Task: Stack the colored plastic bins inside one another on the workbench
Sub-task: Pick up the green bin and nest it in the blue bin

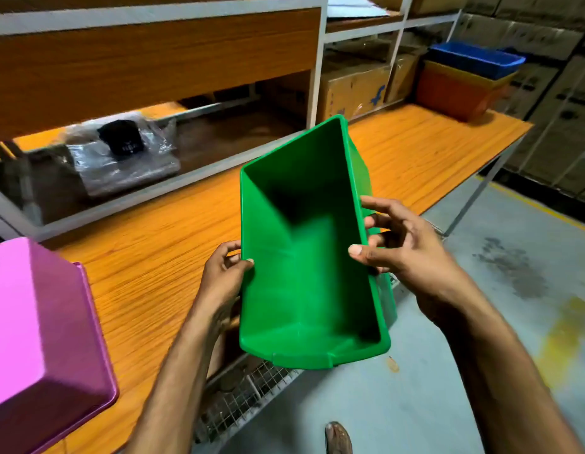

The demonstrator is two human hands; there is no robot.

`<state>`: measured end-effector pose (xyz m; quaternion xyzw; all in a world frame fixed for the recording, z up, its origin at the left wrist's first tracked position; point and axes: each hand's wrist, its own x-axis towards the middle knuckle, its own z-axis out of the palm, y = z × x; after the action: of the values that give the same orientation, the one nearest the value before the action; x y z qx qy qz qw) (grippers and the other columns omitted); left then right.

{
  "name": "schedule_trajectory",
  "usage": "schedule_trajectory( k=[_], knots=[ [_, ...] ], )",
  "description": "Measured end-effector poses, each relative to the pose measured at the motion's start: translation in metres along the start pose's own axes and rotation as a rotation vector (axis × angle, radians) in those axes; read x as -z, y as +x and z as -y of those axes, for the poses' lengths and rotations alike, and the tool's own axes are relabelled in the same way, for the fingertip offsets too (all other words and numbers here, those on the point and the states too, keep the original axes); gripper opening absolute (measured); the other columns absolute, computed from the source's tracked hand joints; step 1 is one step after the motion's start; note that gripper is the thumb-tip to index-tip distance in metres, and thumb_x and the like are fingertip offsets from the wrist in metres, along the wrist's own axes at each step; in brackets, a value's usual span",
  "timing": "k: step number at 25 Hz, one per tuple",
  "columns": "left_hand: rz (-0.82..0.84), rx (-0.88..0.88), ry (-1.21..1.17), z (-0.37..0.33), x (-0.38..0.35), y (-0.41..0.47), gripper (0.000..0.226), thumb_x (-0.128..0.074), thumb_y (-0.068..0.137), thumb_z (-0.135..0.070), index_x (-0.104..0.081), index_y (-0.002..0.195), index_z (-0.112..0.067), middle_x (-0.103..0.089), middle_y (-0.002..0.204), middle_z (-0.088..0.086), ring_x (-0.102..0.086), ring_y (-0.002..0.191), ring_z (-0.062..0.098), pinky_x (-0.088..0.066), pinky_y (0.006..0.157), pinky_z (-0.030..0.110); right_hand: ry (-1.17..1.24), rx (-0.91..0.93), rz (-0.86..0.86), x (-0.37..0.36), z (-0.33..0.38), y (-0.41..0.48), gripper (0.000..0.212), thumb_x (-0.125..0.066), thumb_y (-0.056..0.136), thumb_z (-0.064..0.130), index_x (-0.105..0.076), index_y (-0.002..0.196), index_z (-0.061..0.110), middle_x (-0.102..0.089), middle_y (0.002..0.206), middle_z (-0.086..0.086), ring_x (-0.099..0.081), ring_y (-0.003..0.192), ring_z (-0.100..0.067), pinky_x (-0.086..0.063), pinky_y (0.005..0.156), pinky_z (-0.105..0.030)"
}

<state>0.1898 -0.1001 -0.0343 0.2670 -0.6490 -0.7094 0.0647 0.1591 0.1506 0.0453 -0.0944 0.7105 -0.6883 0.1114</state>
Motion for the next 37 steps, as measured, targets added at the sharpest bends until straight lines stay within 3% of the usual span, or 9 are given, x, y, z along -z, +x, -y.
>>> schedule_trajectory(
  k=[5, 8, 10, 15, 17, 23, 27, 31, 37],
  knots=[
    [0.237, 0.026, 0.107, -0.020, -0.073, -0.009, 0.020, -0.061, 0.101, -0.011, -0.072, 0.116, -0.019, -0.075, 0.096, -0.008, -0.069, 0.084, 0.003, -0.049, 0.049, 0.012, 0.194, -0.155, -0.174, 0.112, -0.019, -0.010, 0.054, -0.064, 0.085, -0.013, -0.068, 0.128, 0.018, -0.063, 0.118, -0.008, -0.066, 0.099, -0.020, -0.058, 0.071, -0.025],
    [0.312, 0.078, 0.145, -0.021, -0.142, -0.010, 0.009, -0.068, 0.096, -0.015, -0.073, 0.103, -0.019, -0.075, 0.082, -0.009, -0.068, 0.063, 0.002, -0.049, 0.048, 0.014, 0.333, -0.332, -0.151, 0.192, -0.046, -0.016, 0.052, -0.066, 0.079, -0.001, -0.071, 0.128, 0.016, -0.071, 0.131, -0.006, -0.057, 0.075, -0.018, -0.040, 0.066, -0.015],
    [0.360, 0.115, 0.148, -0.016, -0.195, -0.012, 0.006, -0.070, 0.093, -0.013, -0.071, 0.099, -0.015, -0.075, 0.076, -0.006, -0.065, 0.057, 0.008, -0.050, 0.052, 0.017, 0.439, -0.454, -0.161, 0.243, -0.066, -0.025, 0.057, -0.068, 0.075, 0.003, -0.069, 0.131, 0.013, -0.078, 0.111, -0.003, -0.045, 0.059, -0.008, -0.023, 0.060, -0.014],
    [0.535, 0.155, 0.117, 0.003, -0.341, -0.032, 0.008, -0.063, 0.096, -0.003, -0.067, 0.102, -0.005, -0.064, 0.051, -0.007, -0.051, 0.034, -0.002, -0.040, 0.038, 0.009, 0.558, -0.549, -0.342, 0.375, -0.104, -0.058, 0.085, -0.083, 0.054, 0.008, -0.064, 0.136, 0.005, -0.071, 0.120, -0.014, -0.058, 0.084, -0.024, -0.051, 0.092, -0.027],
    [0.609, 0.168, 0.114, 0.011, -0.397, -0.037, 0.020, -0.061, 0.097, -0.002, -0.067, 0.116, 0.001, -0.067, 0.057, -0.004, -0.052, 0.035, -0.003, -0.040, 0.037, 0.009, 0.570, -0.535, -0.388, 0.423, -0.108, -0.072, 0.106, -0.091, 0.042, 0.009, -0.057, 0.143, 0.006, -0.067, 0.130, -0.012, -0.055, 0.083, -0.021, -0.050, 0.089, -0.026],
    [0.770, 0.090, 0.255, 0.034, -0.514, -0.038, 0.037, -0.063, 0.097, -0.006, -0.066, 0.132, -0.018, -0.070, 0.109, 0.009, -0.068, 0.066, 0.003, -0.051, 0.051, 0.016, 0.521, -0.419, -0.512, 0.522, -0.119, -0.100, 0.054, -0.052, 0.090, -0.014, -0.060, 0.131, 0.021, -0.073, 0.111, -0.002, -0.072, 0.081, -0.011, -0.062, 0.064, -0.026],
    [0.872, -0.016, 0.293, 0.050, -0.574, -0.014, 0.051, -0.065, 0.096, -0.005, -0.060, 0.139, -0.032, -0.070, 0.129, 0.009, -0.065, 0.105, 0.018, -0.047, 0.077, 0.038, 0.365, -0.305, -0.630, 0.562, -0.131, -0.088, 0.059, -0.050, 0.091, -0.020, -0.061, 0.123, 0.028, -0.071, 0.115, 0.000, -0.071, 0.087, -0.007, -0.058, 0.071, -0.025],
    [0.972, -0.012, 0.229, 0.052, -0.639, 0.019, 0.058, -0.066, 0.095, -0.006, -0.055, 0.144, -0.037, -0.068, 0.133, 0.002, -0.065, 0.110, 0.018, -0.053, 0.069, 0.025, 0.298, -0.231, -0.742, 0.609, -0.135, -0.055, 0.064, -0.049, 0.092, -0.020, -0.061, 0.129, 0.030, -0.069, 0.126, -0.005, -0.068, 0.103, -0.013, -0.058, 0.086, -0.028],
    [1.050, -0.137, 0.205, 0.020, -0.743, 0.081, 0.054, -0.079, 0.083, -0.024, -0.062, 0.125, -0.053, -0.068, 0.131, -0.007, -0.066, 0.122, 0.021, -0.058, 0.094, 0.039, 0.210, -0.147, -0.814, 0.687, -0.122, 0.017, 0.066, -0.054, 0.092, -0.019, -0.054, 0.137, 0.030, -0.060, 0.140, -0.014, -0.064, 0.113, -0.017, -0.056, 0.096, -0.034]
  ],
)
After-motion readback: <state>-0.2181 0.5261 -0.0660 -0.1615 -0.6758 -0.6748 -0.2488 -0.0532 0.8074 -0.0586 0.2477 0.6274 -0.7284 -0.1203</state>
